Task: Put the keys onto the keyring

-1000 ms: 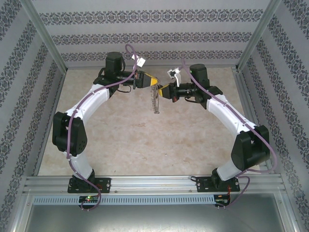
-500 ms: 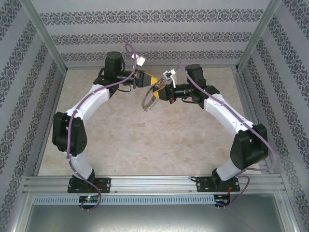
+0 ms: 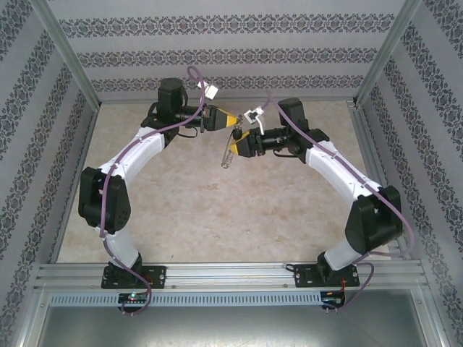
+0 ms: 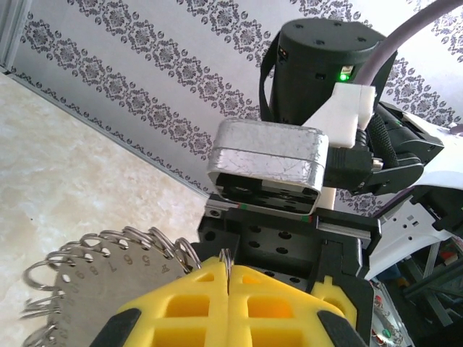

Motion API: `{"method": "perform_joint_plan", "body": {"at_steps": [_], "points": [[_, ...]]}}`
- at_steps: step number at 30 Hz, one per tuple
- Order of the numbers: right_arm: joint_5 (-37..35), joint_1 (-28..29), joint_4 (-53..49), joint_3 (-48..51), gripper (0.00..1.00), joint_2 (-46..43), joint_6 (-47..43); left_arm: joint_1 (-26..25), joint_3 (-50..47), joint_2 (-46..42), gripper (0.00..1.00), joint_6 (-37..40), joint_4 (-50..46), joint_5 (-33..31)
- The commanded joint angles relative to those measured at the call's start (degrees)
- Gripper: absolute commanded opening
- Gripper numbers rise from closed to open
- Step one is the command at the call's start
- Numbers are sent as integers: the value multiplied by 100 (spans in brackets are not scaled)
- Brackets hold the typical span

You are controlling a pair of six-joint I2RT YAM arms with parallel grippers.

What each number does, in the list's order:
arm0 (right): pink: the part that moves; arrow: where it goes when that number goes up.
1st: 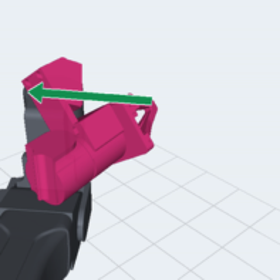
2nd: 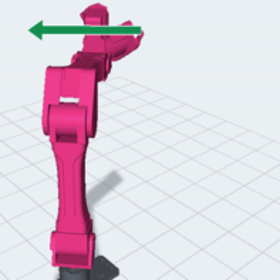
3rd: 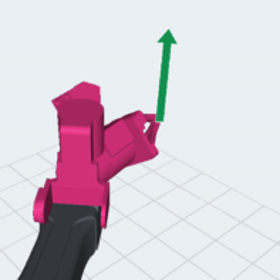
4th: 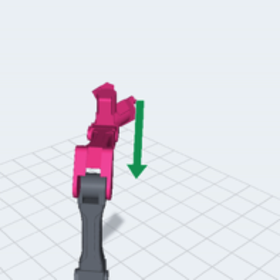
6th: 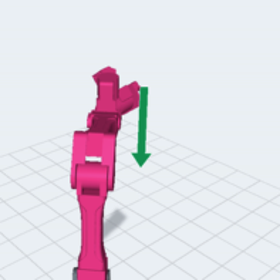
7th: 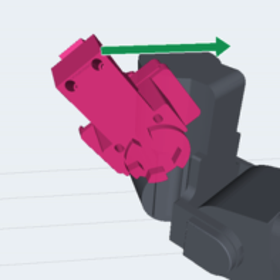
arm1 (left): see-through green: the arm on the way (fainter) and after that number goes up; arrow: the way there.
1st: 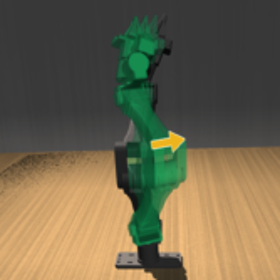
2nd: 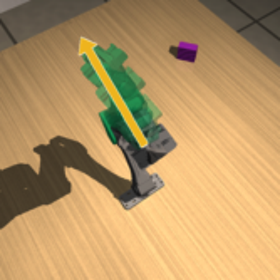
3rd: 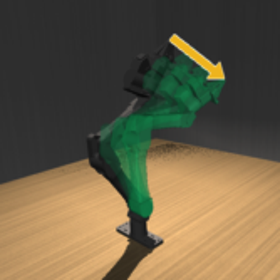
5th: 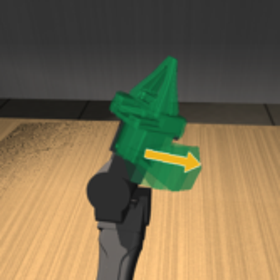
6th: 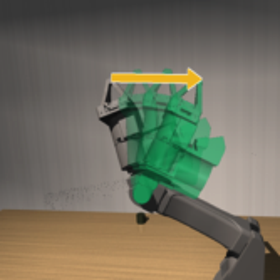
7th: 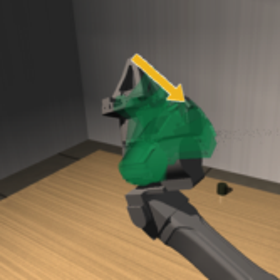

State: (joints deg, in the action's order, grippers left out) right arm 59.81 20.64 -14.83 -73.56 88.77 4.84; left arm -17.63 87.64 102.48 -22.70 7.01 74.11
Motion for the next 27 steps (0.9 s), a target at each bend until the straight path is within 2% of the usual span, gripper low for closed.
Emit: {"method": "perform_joint_plan", "body": {"at_steps": [1,6,11,15,18,21,27], "points": [[218,-262,159,303,45,-580,163,-50,-37,-281,0,-105,510,72],[-131,-584,798,657,44,-1214,681,-48,-82,-351,0,-78,552,96],[-550,-557,1466,504,37,-1250,1327,-48,-106,-377,0,-76,590,104],[-698,-567,2653,566,28,-1034,2409,-69,-118,-386,0,-119,669,96],[-567,-658,4202,863,28,-787,3614,-78,-133,-395,0,-138,688,95],[-464,-649,5065,945,28,-519,4271,-83,-123,-395,0,-146,687,80],[-479,-433,5315,985,31,-359,4379,-87,-138,-430,0,-147,690,69]]}}
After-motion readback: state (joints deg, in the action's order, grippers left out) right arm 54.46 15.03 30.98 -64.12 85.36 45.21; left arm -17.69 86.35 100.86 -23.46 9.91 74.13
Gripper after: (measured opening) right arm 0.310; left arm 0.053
